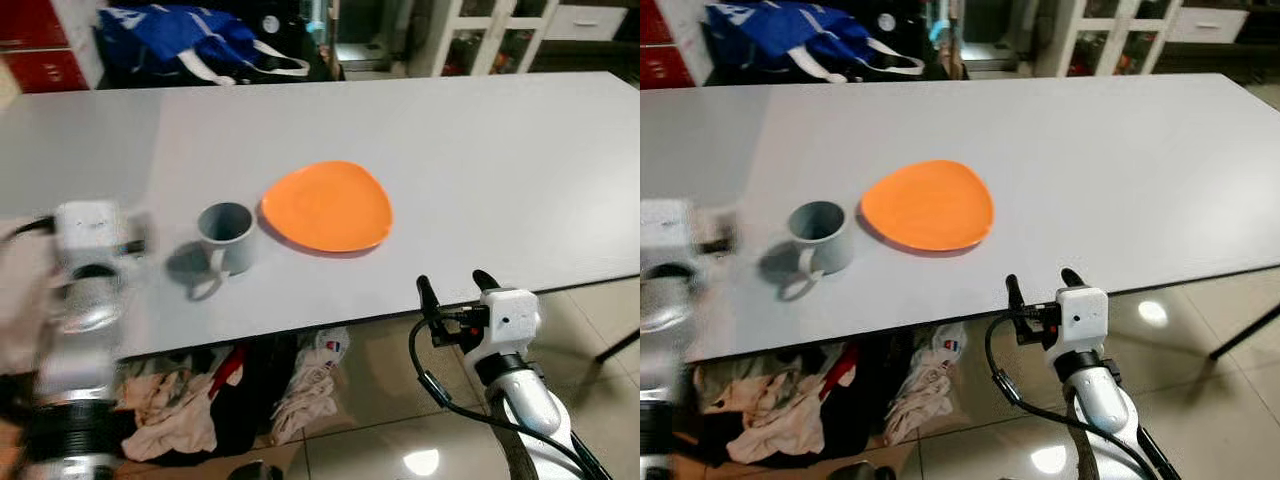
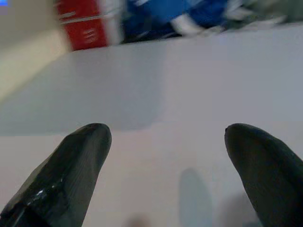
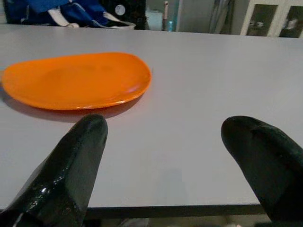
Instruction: Setting the table
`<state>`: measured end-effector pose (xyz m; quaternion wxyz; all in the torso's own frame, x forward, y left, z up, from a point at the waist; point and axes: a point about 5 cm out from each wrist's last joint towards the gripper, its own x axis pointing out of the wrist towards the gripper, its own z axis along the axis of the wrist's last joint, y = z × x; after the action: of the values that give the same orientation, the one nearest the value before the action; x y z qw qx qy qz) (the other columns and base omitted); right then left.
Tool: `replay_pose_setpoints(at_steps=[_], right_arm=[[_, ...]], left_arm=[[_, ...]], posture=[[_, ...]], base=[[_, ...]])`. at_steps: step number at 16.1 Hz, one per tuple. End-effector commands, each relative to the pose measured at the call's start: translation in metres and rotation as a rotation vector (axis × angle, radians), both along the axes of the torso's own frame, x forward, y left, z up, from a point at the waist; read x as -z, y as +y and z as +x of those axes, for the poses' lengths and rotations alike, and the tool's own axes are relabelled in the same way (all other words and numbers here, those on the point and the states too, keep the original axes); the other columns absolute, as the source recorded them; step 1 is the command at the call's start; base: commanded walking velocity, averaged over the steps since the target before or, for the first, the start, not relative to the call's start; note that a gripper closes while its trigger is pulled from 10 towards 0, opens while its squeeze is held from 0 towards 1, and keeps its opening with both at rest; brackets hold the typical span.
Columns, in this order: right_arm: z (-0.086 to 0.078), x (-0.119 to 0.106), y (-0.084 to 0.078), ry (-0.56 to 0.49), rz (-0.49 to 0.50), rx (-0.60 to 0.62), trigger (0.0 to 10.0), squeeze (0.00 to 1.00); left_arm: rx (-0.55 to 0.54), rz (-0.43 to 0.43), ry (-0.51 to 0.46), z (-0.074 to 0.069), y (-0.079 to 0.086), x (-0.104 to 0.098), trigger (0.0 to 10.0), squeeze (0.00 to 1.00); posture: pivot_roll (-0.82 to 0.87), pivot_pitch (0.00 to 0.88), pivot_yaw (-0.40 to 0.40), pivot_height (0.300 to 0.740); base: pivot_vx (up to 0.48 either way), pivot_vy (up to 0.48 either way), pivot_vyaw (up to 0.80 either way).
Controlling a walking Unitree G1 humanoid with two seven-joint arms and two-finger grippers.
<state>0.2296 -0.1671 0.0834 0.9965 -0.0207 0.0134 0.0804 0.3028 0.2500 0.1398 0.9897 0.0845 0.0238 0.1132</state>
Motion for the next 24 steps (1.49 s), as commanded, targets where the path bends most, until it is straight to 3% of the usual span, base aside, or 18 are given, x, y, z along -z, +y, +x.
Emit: replay_pose_setpoints(at_steps=[1,4,6,7,9,10,11,13,16,24], right_arm=[[0.002,-0.001,-0.004,-0.013,-0.002,0.009,10.0,0.0],[0.004,0.003,-0.003,-0.008,-0.001,0.013,10.0,0.0],[0.002,0.008,-0.002,-0.002,-0.001,0.014,10.0,0.0],[0.002,0.008,-0.002,-0.002,-0.002,0.014,10.0,0.0],[0.004,0.01,-0.002,-0.003,-0.004,0.014,10.0,0.0],[0.004,0.01,-0.002,-0.004,-0.004,0.014,10.0,0.0],[0.008,0.008,0.001,-0.015,0.0,0.012,10.0,0.0],[0.013,0.004,0.005,-0.035,0.002,0.008,10.0,0.0],[0.013,0.001,0.005,-0.05,0.003,0.013,10.0,0.0],[0.011,0.003,0.006,-0.044,0.008,0.023,10.0,0.0]], left_arm=[[0.043,-0.006,-0.048,0.004,-0.01,-0.012,10.0,0.0],[-0.026,-0.01,-0.075,0.004,-0.003,-0.018,10.0,0.0],[-0.054,0.017,-0.251,0.01,-0.007,-0.058,10.0,0.0],[-0.034,0.014,-0.284,0.012,-0.012,-0.066,10.0,0.0],[0.244,-0.037,-0.303,0.022,-0.066,-0.076,10.0,0.0],[0.296,-0.037,-0.288,0.022,-0.076,-0.073,10.0,0.0],[0.492,-0.086,-0.204,0.018,-0.117,-0.057,10.0,0.0],[0.582,-0.111,-0.139,0.011,-0.137,-0.039,10.0,0.0],[0.608,-0.101,-0.146,0.002,-0.139,-0.03,10.0,0.0],[0.55,-0.107,-0.147,0.006,-0.133,-0.031,10.0,0.0]], posture=[[-0.06,0.0,0.004,0.74],[-0.07,0.0,0.008,0.74],[-0.07,0.0,0.005,0.74],[-0.07,0.0,0.005,0.74],[-0.07,0.0,0.008,0.74],[-0.07,0.0,0.009,0.74],[-0.07,0.0,0.013,0.74],[-0.08,0.0,0.019,0.74],[-0.09,0.0,0.018,0.74],[-0.09,0.0,0.023,0.74]], base=[[0.0,0.0,0.0],[0.0,0.0,0.0],[0.0,0.0,0.0],[0.0,0.0,0.0],[0.0,0.0,0.0],[0.0,0.0,0.0],[0.0,0.0,0.0],[0.0,0.0,0.0],[0.0,0.0,0.0],[0.0,0.0,0.0]])
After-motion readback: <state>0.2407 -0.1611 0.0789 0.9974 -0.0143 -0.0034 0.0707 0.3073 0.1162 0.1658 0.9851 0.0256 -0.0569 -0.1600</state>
